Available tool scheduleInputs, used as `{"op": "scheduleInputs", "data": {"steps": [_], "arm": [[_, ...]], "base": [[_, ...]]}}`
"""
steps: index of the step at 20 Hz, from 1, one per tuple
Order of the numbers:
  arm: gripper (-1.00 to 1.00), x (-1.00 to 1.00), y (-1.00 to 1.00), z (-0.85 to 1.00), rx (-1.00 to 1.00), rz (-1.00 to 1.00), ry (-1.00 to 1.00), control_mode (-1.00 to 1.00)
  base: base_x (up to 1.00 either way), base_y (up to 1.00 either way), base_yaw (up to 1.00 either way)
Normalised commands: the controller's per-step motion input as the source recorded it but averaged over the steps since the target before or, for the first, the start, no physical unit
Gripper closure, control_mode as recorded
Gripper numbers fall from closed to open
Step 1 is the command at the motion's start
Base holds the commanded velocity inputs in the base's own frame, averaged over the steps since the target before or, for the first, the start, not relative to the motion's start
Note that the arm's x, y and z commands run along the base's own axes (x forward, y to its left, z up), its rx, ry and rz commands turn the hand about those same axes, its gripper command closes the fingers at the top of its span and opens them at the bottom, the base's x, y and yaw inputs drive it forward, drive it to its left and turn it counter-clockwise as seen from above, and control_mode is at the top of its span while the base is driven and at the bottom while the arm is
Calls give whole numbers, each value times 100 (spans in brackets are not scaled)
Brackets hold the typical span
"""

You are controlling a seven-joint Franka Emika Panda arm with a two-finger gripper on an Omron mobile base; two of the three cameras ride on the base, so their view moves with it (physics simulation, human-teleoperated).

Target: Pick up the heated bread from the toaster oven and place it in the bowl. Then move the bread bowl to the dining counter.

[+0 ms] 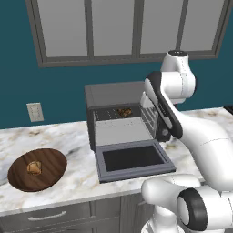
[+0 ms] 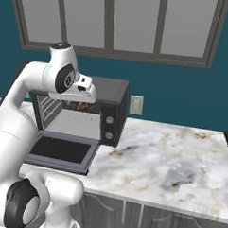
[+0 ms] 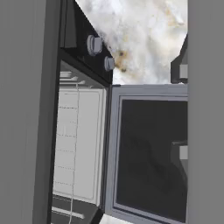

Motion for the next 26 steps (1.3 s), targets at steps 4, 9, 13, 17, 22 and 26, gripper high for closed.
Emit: {"op": "scheduleInputs", "data": {"steps": [4,9,13,17,22,26], "arm": [[-100,-30,1,-9,0,0,-3,-100],[-100,-20,60,-69,1,-2,-17,-100],[-100,0,89,-59,16,-3,-36,-100],[-100,18,51,-27,7,-7,-31,-100],[-100,27,21,-47,0,-7,-24,-100],[-100,25,4,-6,0,-10,-25,-100]], "base": [[0,0,0],[0,0,0],[0,0,0],[0,0,0],[0,0,0],[0,0,0]]}}
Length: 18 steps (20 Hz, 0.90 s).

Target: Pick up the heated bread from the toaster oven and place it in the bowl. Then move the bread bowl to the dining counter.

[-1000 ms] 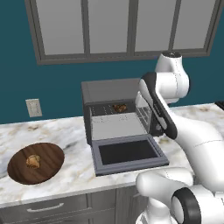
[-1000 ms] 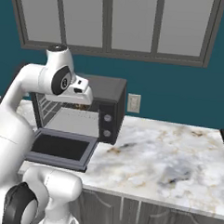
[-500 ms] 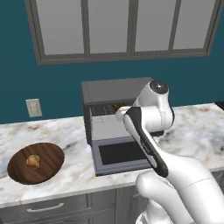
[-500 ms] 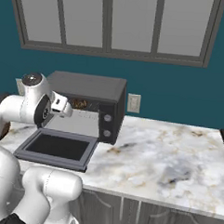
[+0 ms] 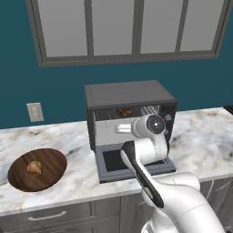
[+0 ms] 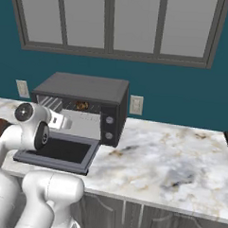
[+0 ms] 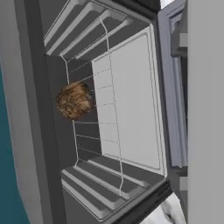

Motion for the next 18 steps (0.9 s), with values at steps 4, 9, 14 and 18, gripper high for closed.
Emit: {"op": "scheduleInputs", "data": {"steps": [4,9,14,18], "arm": [[-100,28,0,0,0,-8,-20,-100],[-100,20,0,0,0,-4,-7,-100],[-100,29,0,1,0,-1,-1,-100],[-100,42,0,0,0,0,0,-100]], "base": [[0,0,0],[0,0,0],[0,0,0],[0,0,0]]}}
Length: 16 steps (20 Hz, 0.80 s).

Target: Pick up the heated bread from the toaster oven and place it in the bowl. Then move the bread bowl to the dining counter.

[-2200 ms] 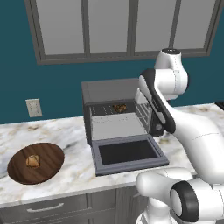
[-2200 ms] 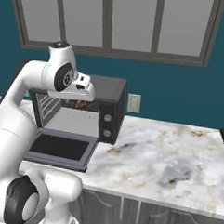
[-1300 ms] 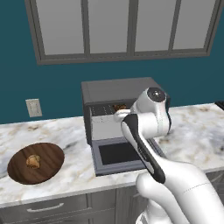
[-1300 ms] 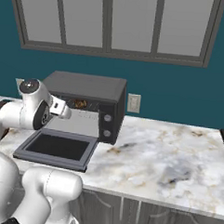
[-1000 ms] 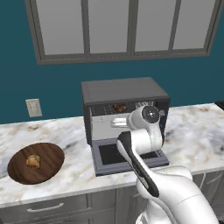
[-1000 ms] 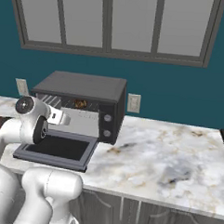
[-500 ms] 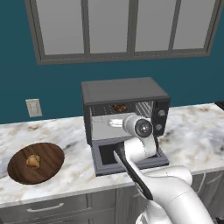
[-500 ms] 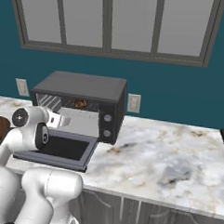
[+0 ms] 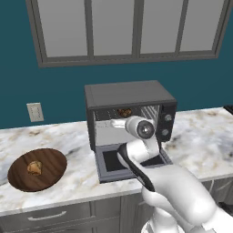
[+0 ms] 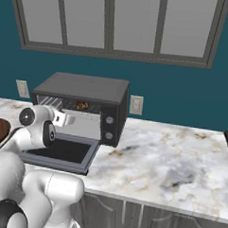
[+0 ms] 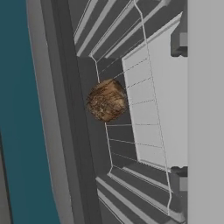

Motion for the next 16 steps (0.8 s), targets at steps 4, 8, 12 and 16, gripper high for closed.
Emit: {"op": "scheduleInputs", "data": {"steps": [4,8,12,16], "arm": [[-100,35,0,0,0,0,0,-100],[-100,36,0,-3,0,0,0,-100],[-100,36,0,-13,0,0,1,-100],[-100,35,0,-19,0,0,2,-100]], "base": [[0,0,0],[0,0,0],[0,0,0],[0,0,0]]}}
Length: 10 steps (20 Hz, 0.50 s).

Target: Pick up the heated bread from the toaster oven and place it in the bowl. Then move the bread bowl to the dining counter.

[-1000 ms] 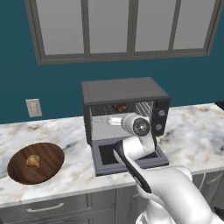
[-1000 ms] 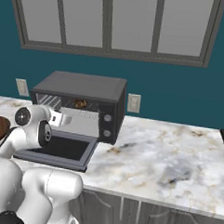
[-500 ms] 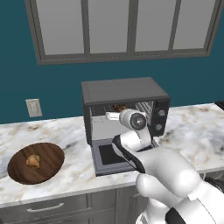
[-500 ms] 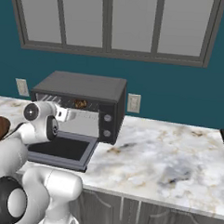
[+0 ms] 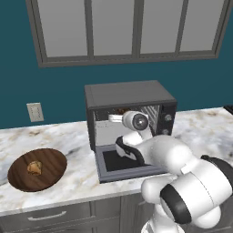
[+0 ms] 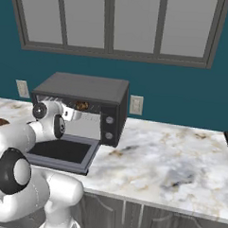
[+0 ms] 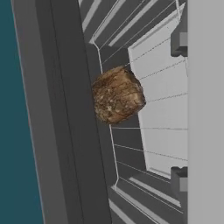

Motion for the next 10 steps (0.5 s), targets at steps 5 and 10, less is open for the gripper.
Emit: {"op": "scheduleInputs", "data": {"steps": [5,10], "arm": [[-100,33,0,-19,-1,0,11,-100],[-100,14,0,-23,-4,0,15,-100]], "base": [[0,0,0],[0,0,0]]}}
